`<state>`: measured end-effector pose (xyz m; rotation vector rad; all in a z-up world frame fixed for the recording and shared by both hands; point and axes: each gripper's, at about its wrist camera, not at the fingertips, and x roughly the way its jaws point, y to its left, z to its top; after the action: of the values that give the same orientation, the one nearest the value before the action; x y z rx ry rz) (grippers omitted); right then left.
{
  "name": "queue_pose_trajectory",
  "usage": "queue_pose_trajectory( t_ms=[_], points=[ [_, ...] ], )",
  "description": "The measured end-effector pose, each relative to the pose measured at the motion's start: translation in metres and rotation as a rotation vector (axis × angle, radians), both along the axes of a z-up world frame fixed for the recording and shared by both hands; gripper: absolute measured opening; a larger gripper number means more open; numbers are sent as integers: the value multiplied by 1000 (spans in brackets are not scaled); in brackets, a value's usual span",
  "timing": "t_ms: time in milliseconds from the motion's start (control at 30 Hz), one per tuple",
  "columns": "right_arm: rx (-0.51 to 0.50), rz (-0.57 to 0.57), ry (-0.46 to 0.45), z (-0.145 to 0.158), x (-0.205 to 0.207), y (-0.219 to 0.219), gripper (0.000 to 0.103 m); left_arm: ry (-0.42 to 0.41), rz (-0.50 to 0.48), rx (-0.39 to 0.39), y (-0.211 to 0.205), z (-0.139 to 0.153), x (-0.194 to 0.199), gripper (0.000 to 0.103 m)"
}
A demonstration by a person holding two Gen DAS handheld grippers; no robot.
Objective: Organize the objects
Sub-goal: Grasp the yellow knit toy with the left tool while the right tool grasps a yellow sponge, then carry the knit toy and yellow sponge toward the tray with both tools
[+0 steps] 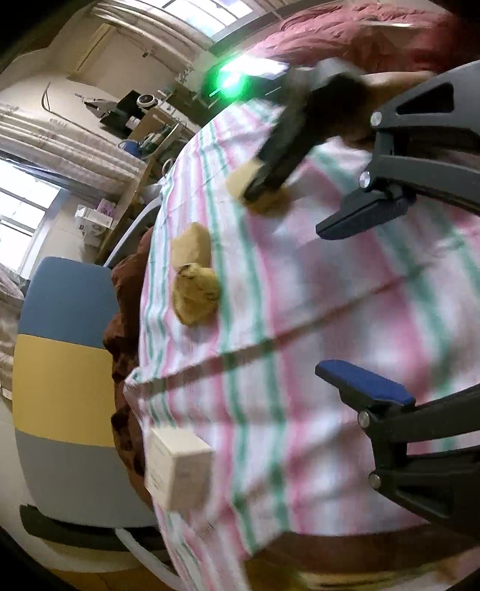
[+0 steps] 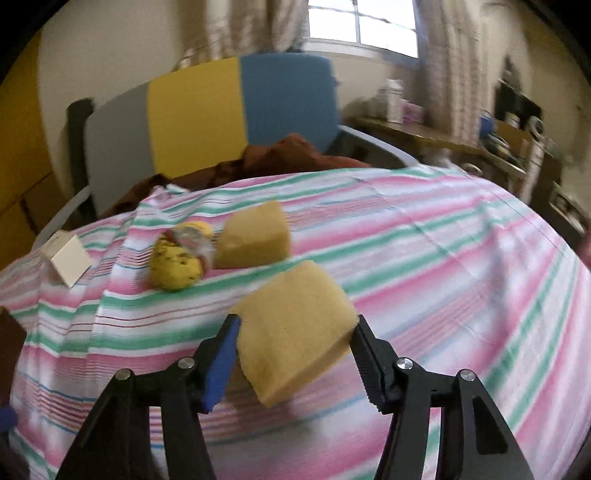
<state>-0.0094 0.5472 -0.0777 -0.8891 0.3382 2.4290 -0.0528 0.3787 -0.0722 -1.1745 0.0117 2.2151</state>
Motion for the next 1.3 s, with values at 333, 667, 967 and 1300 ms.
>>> queue_pose_trajectory(
  t_ms=[333,667,967,1300],
  points=[
    [-115,-71,59,-12,12,25,62,-25,41,-47,89,-20,-111,76],
    [-102,-78,71,-14,13,23,62,48,-11,11,100,-48,-114,41],
    [-84,-81,62,-14,12,21,62,77,31,14,73,-45,-93,39],
    [38,-94,19,-8,7,6,61,232,31,-41,56,-30,-52,38]
  ],
)
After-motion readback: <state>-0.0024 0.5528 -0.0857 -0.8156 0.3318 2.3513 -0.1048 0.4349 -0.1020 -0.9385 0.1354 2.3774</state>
